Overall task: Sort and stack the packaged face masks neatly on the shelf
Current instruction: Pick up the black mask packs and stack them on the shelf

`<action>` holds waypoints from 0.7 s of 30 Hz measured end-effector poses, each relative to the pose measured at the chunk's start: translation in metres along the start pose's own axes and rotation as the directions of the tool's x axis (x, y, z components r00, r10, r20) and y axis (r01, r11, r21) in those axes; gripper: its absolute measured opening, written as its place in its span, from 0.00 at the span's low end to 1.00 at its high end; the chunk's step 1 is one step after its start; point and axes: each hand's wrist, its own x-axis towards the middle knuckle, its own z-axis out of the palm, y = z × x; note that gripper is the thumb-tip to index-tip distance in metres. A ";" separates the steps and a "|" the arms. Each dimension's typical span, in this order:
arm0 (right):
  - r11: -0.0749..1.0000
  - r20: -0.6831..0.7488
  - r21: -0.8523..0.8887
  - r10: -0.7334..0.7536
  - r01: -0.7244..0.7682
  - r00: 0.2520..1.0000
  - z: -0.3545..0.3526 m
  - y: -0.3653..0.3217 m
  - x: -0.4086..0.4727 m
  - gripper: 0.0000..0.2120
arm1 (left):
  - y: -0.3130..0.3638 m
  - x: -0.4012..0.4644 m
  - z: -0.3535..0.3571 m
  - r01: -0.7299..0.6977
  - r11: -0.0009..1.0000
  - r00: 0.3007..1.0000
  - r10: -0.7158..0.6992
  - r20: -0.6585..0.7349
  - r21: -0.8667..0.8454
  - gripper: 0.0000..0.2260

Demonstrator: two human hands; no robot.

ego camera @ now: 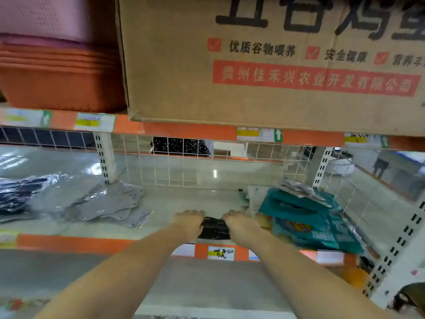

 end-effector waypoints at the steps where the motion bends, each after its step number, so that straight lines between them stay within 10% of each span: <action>1: 1.000 0.022 -0.004 0.008 -0.008 1.000 0.005 -0.003 0.009 0.16 | -0.003 0.005 0.004 -0.001 1.000 1.000 0.001 0.020 0.023 0.15; 14: 0.969 0.170 0.185 0.133 -0.164 0.976 0.065 0.003 0.067 0.18 | -0.049 0.057 0.073 -0.109 0.993 0.990 0.112 0.082 -0.033 0.24; 21: 0.943 -0.081 0.229 0.265 -0.241 0.961 0.098 -0.004 0.057 0.17 | -0.049 0.057 0.086 -0.100 0.993 0.993 0.104 -0.061 0.061 0.18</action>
